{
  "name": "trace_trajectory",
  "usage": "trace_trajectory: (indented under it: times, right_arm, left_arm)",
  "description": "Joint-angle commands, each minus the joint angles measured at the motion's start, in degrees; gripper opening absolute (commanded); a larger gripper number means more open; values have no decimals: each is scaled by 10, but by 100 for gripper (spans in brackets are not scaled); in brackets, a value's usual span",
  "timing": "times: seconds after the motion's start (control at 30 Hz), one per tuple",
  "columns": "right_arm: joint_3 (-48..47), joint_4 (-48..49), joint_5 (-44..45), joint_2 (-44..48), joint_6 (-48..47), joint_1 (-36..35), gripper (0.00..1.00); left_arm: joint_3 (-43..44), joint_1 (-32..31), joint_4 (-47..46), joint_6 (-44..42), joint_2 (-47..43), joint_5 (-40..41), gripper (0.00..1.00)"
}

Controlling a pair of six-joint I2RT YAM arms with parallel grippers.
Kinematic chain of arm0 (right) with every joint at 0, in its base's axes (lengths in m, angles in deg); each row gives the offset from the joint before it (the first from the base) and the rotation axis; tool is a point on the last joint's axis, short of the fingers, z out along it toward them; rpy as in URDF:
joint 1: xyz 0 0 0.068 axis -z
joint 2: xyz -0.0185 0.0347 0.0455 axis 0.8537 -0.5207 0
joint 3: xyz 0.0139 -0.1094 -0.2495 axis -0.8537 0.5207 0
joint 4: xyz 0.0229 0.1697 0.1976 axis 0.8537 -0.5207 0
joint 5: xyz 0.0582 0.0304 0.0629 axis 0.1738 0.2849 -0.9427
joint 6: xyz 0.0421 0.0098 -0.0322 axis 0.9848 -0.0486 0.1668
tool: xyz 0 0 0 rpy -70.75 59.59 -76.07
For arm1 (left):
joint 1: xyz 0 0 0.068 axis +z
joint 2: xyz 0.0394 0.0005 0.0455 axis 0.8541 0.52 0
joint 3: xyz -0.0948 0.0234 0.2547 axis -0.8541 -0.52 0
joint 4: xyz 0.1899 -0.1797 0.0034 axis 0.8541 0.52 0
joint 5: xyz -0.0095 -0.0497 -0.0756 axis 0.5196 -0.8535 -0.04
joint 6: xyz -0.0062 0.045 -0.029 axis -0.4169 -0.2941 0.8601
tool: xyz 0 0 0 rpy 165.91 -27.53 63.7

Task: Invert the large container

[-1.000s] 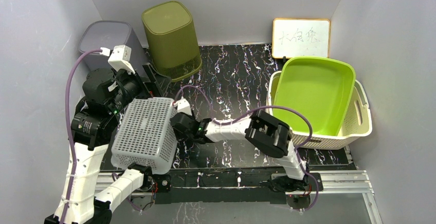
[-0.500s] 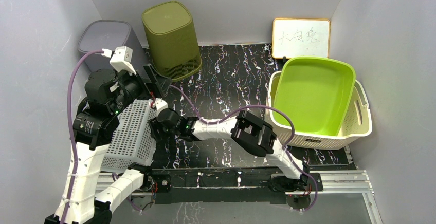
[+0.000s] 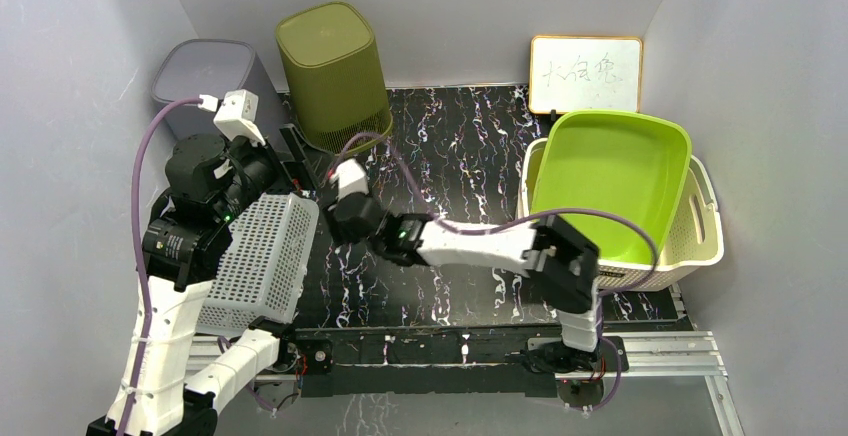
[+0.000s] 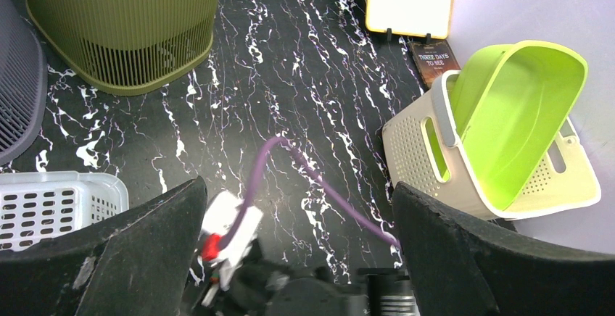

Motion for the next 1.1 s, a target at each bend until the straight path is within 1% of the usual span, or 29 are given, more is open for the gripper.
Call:
trace_trajectory:
  times: [0.0,0.1,0.2,0.27,0.4,0.57,0.77,0.87,0.93,1.07]
  right_arm:
    - [21,-94,143,118,-5,59,57]
    - [44,-160,173,200,11,118,59]
    - [69,-200,244,267,20,168,66]
    - [87,-212,264,304,21,200,70]
    - [102,-265,286,354,42,270,69]
    - [135,-275,316,419,49,302,67]
    - [165,-287,352,458,63,314,65]
    - [182,-285,358,464,54,340,65]
    - [199,-267,343,466,44,368,65]
    - [229,-222,275,458,25,431,63]
  left_arm:
    - [8,-1,-3,-1,-2,-12,98]
    - [-1,-1,-8,0,-2,-12,98]
    - [-6,-1,-14,0,0,-16,98]
    - [-9,-1,-17,-1,1,-23,98]
    - [-12,-1,-17,-4,6,-27,98]
    - [-20,-1,-20,-7,9,-34,98]
    - [-38,-1,-25,0,4,-41,98]
    - [-43,-1,-25,2,0,-41,98]
    - [-47,-1,-26,5,-1,-41,98]
    - [-53,-1,-28,9,-1,-44,98]
